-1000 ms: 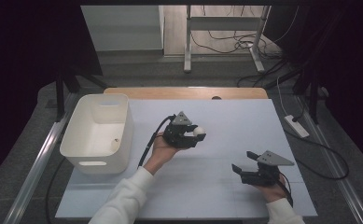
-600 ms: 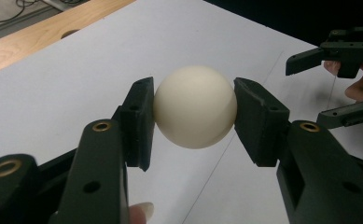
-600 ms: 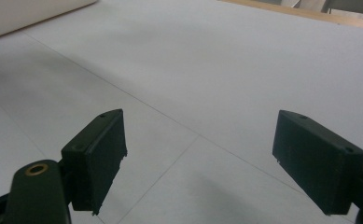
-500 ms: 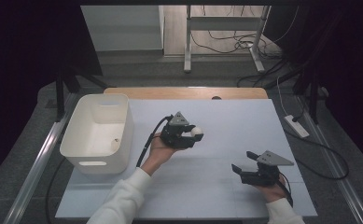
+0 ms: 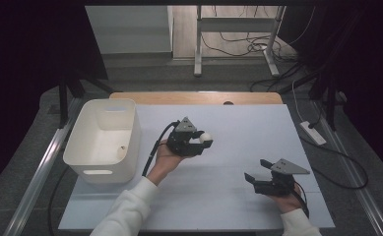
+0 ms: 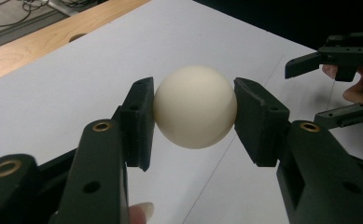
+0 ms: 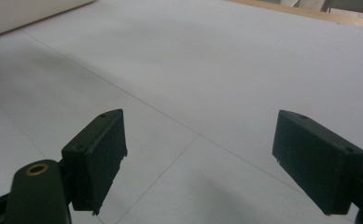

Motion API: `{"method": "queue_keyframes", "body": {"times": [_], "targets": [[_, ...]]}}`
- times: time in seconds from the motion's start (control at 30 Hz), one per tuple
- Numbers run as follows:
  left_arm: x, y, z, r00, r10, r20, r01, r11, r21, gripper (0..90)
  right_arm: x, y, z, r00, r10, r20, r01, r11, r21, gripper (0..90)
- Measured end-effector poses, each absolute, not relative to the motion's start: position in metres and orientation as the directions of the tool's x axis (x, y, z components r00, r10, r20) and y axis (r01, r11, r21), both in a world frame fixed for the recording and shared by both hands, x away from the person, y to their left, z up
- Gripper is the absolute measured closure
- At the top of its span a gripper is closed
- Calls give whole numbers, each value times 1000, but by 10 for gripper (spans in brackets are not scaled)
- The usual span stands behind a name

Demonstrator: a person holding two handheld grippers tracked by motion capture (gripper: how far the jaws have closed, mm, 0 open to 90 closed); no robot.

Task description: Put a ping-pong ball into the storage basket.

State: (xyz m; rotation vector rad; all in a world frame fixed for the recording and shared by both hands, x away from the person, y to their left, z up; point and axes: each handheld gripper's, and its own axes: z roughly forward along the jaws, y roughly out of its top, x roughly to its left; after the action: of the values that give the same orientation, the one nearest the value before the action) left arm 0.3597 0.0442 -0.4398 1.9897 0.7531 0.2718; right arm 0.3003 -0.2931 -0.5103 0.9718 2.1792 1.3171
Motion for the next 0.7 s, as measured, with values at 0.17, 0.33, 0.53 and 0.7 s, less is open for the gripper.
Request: {"method": "queue_keyframes", "body": {"times": [0.17, 0.33, 0.53, 0.7], "targets": [[359, 46, -438, 783, 611, -114, 395, -347, 851, 508, 301, -293, -511, -668, 744, 7, 357, 312, 880, 179], [358, 47, -437, 785, 609, -112, 392, -349, 851, 508, 301, -293, -511, -670, 743, 6, 356, 314, 880, 179], [356, 51, -434, 782, 613, -110, 390, -344, 854, 508, 301, -293, -511, -669, 743, 6, 357, 314, 880, 179], [355, 53, -434, 782, 613, -113, 390, -340, 856, 508, 300, -293, -511, -669, 743, 6, 357, 314, 880, 179]]}}
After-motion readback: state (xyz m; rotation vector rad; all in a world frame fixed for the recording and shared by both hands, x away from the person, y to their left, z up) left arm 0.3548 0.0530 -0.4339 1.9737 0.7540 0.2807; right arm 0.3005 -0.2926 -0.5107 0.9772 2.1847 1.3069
